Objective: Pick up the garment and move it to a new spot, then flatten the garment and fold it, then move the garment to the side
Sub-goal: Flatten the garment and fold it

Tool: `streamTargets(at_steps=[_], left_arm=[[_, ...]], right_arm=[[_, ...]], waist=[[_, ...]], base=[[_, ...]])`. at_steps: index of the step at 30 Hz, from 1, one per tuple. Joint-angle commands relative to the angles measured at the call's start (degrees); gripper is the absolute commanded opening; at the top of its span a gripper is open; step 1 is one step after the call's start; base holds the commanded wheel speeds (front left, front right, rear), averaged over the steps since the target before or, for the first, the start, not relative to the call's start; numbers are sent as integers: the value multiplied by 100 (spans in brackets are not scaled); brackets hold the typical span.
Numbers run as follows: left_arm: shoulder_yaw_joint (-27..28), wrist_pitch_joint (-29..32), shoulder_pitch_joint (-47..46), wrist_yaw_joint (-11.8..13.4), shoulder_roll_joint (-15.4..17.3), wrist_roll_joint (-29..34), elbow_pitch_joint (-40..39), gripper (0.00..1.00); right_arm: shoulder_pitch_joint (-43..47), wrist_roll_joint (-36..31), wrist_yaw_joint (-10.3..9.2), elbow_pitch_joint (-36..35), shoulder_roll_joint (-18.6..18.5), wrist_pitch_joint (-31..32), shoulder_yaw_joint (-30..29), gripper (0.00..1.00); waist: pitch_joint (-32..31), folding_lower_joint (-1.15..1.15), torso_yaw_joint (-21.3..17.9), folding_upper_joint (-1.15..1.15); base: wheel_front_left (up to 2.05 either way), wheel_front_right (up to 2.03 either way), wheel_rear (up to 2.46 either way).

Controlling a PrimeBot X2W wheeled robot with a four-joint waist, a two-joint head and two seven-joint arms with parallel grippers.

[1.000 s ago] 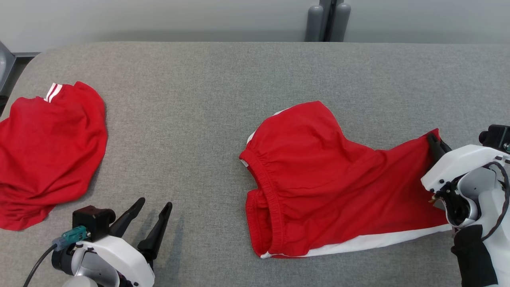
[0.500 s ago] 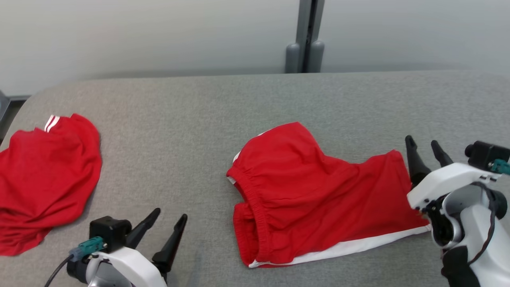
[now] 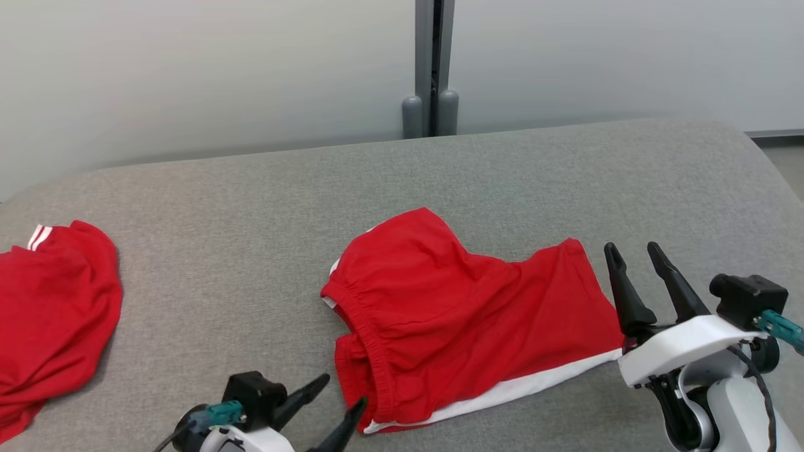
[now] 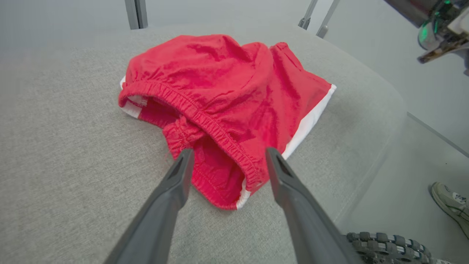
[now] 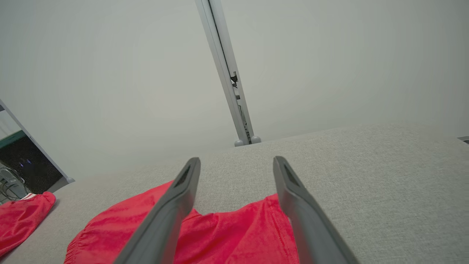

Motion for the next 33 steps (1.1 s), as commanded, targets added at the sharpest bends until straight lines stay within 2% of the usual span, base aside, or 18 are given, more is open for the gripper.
streamTargets(at_steps=[1,9,17,18,19,20,21,27,33], left_arm=[[0,0,-32,-39,43,42,22,100],[-459,447,-316,-189,-50,38,411,100],[-593,655,-388,-210,-42,-41,685,100],[-589,637,-410,-213,-45,-44,728,98],[-584,610,-430,-217,-51,-44,765,80],[-581,590,-441,-220,-58,-44,797,44],[-579,580,-437,-223,-65,-52,833,0],[-325,461,-418,-195,12,-349,830,0],[94,452,-300,-38,307,-666,759,0]], right_arm=[[42,7,1,-52,-33,-51,-25,100],[301,73,1,-718,9,-174,-10,100],[547,54,1,-969,87,-207,-69,100],[560,37,1,-982,100,-193,-64,100],[575,21,1,-995,114,-182,-63,100],[591,13,1,-995,130,-172,-68,100],[596,6,1,-990,143,-166,-71,100],[609,-20,1,-910,187,-169,-122,100],[609,-16,1,-789,208,-103,-95,100]], waist=[[44,0,-46,0],[211,0,-293,0],[290,0,-432,0],[299,0,-445,0],[306,0,-455,0],[312,0,-463,0],[317,0,-468,0],[311,0,-411,0],[260,0,-299,0]], base=[[0,0,0],[0,0,0],[0,0,0],[0,0,0],[0,0,0],[0,0,0],[0,0,0],[0,0,0],[0,0,0]])
